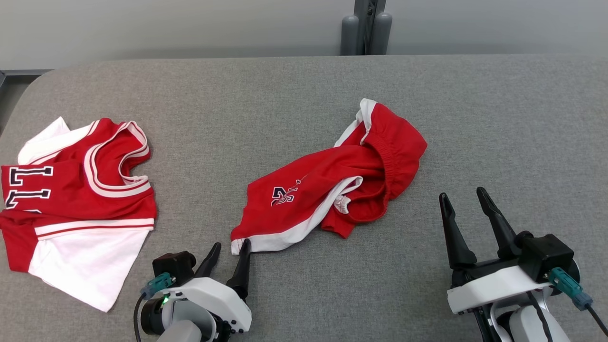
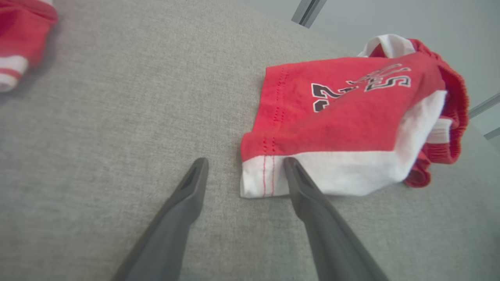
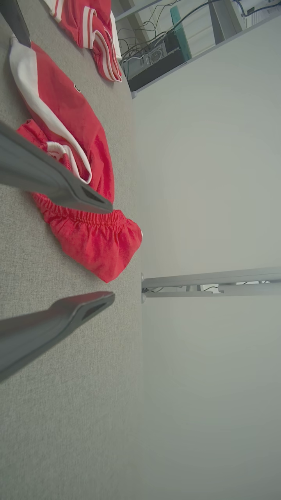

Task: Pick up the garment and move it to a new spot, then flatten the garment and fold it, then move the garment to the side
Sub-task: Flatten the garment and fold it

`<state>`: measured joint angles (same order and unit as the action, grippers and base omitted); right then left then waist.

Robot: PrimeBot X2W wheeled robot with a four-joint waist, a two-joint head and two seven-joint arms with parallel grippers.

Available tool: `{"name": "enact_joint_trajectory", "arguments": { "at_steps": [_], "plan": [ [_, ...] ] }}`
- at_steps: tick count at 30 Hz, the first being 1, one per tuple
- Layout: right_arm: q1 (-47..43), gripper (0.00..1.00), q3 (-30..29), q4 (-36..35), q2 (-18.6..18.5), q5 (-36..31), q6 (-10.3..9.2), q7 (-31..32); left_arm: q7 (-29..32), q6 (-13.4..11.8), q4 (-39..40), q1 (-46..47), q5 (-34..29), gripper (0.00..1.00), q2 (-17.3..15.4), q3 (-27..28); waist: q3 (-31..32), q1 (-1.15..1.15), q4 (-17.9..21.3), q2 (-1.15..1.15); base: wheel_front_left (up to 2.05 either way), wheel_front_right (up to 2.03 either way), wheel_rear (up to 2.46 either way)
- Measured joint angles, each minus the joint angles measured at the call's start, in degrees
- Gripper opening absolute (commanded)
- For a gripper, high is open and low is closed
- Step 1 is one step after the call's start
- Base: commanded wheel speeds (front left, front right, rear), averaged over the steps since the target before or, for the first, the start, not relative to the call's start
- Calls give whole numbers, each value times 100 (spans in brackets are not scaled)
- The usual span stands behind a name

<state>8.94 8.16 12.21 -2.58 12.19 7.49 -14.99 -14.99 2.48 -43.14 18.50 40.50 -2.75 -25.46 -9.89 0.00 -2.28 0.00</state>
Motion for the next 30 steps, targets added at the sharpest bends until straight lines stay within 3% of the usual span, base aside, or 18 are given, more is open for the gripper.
{"name": "enact_joint_trajectory", "arguments": {
  "at_steps": [16,17,18,19,30],
  "plan": [
    [62,100,11,13,0,-18,0,0,-15,257,-44,30,102,100,-2,-354,-16,0,-81,0,0,0,0],
    [64,100,19,14,0,-19,0,0,-15,258,-47,30,121,51,-2,-360,-14,0,-79,0,0,0,0],
    [64,100,24,14,0,-22,0,0,-15,265,-51,30,148,30,-2,-371,-11,0,-76,0,0,0,0],
    [65,100,32,14,1,-23,0,0,-15,279,-53,30,166,1,-2,-382,-9,0,-72,0,0,0,0],
    [63,100,240,68,-1,-5,0,0,-9,222,104,46,66,0,1,-250,34,0,-124,0,0,0,0]
  ]
}}
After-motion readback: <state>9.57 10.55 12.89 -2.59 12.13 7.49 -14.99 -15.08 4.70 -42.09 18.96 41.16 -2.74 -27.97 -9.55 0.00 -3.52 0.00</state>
